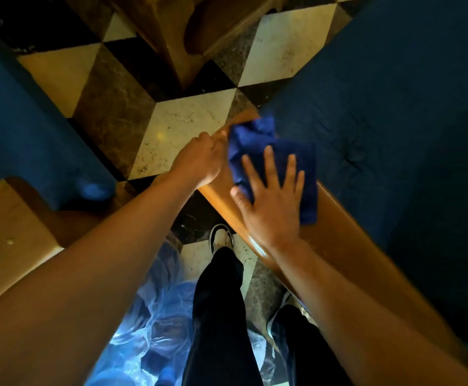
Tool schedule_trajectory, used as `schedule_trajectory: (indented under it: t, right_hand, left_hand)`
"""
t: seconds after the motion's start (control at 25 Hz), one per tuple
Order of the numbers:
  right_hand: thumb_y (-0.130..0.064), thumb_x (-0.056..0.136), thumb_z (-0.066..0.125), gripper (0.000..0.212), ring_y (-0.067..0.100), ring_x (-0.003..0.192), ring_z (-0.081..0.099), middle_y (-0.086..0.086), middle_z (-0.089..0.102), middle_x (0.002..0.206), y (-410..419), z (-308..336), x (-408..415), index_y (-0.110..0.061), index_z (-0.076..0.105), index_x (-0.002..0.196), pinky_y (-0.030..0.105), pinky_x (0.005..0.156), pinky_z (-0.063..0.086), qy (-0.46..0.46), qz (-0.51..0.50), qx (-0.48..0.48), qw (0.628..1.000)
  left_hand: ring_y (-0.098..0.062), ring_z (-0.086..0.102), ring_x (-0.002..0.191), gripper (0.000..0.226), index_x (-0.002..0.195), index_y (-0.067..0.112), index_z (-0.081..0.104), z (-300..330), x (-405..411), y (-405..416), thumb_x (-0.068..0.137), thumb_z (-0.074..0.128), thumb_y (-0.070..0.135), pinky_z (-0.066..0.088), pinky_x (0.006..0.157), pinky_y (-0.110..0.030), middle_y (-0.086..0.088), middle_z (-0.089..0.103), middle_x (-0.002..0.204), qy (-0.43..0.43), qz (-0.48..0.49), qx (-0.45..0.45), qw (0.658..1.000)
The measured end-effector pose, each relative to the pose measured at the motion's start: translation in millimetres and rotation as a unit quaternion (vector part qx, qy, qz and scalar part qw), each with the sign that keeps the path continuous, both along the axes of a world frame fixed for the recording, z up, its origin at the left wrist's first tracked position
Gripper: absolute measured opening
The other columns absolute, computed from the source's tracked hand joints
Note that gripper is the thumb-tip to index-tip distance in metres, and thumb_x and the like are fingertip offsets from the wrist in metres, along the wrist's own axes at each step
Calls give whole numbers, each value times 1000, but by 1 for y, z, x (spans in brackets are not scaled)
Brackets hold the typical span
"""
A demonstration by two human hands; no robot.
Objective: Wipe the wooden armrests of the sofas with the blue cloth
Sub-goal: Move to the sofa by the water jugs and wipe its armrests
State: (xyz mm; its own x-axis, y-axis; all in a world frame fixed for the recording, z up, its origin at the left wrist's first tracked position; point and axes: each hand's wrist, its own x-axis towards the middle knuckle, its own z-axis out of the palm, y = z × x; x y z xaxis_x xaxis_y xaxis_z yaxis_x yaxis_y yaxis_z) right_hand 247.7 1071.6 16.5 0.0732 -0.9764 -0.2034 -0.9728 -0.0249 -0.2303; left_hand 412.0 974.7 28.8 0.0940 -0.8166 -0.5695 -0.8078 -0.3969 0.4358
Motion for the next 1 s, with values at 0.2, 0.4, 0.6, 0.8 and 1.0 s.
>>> schedule_trajectory:
  t: [0.2,0.4,0.6,0.8,1.0]
  right_hand:
    - [-57,91,59,74,47,154,8,4,10,171,79,-13,-12,-43,28,156,63,122,12,31,199,-40,979]
    - [-69,87,54,75,44,152,21,5,27,167,100,1,-89,-40,37,154,63,119,22,10,127,-49,991]
    - [-91,80,28,91,39,120,57,14,60,138,-19,7,-121,-26,53,137,49,88,44,-100,-189,189,958]
    - [-87,82,29,86,32,109,63,10,70,117,-55,-2,-127,-18,69,111,42,86,46,-200,-265,301,894]
    - [-72,96,28,70,44,144,36,12,37,161,47,-2,-80,-35,34,155,60,113,32,-8,-82,3,997]
  left_hand:
    - [-45,51,122,59,141,-1,40,10,-15,32,105,33,45,43,96,-52,-27,48,140,-112,-104,-111,982]
    - [-44,10,154,70,159,8,19,17,-32,53,105,24,51,14,123,-59,-26,11,167,-189,-194,-92,958]
    - [-39,16,154,60,154,19,35,22,-45,40,105,23,51,16,124,-54,-18,22,166,-176,-255,-129,942]
    - [-41,5,156,52,156,32,31,24,-58,26,106,25,46,12,123,-61,-14,13,170,-137,-342,-120,922]
    - [-44,-1,155,55,157,34,28,23,-83,7,104,27,45,7,121,-68,-11,13,170,-157,-394,-99,900]
